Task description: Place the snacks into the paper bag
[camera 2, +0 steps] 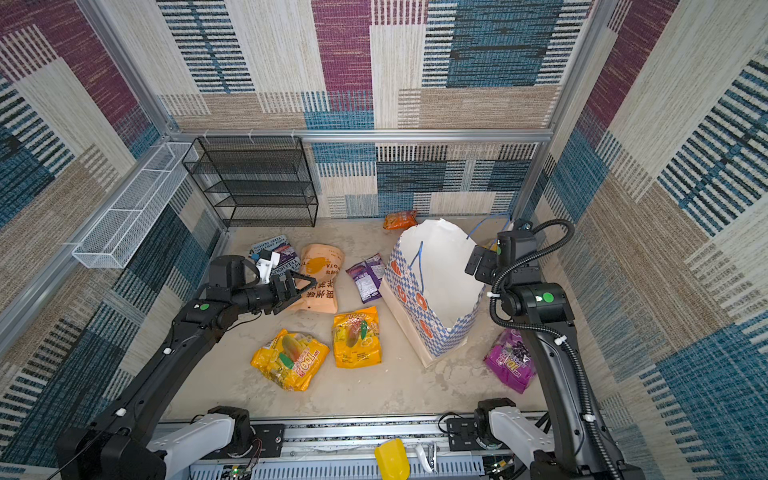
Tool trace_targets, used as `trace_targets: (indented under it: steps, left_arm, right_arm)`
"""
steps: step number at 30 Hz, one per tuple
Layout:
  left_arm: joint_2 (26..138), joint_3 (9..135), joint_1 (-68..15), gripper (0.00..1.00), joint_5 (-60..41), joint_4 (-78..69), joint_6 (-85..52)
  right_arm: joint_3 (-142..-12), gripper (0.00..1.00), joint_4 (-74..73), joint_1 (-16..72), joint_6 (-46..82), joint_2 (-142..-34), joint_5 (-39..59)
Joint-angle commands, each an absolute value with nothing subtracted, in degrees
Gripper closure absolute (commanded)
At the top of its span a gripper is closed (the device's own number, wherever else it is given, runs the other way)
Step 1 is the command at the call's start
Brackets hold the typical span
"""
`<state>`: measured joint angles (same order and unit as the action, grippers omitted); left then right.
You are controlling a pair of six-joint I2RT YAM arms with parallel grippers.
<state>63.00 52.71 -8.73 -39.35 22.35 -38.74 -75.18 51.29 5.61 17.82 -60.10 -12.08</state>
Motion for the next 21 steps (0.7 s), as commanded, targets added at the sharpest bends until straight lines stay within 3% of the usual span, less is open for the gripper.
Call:
trace_targets:
  steps: [1, 7, 10, 16, 21]
  left_arm:
    - [61.91, 52.48, -7.97, 0.01, -40.46, 23.44, -37.39]
    - [59.17, 51.29, -7.21, 0.01, -41.11, 24.48, -37.09]
    - [58.9, 51.02, -7.03, 0.01, -41.34, 24.54, -37.0]
    - [58.66, 50.89, -6.68, 0.01, -42.92, 24.58, -37.2]
    - [57.24, 49.76, -6.5, 0.01, -45.81, 21.79, -37.67]
  right_arm:
    - [-75.37, 0.02, 44.4, 5.59, 12.22, -60.9, -7.66]
    - [-74.38, 0.11, 42.43, 5.54, 9.07, -63.32, -13.8]
    - [-72.51, 0.14, 41.51, 5.54, 9.17, -64.26, -11.96]
    - [-68.83, 0.12, 40.04, 5.3, 12.2, -61.54, -16.87]
    - [-69.47, 0.12, 39.08, 1.41, 12.29, -64.2, -11.49]
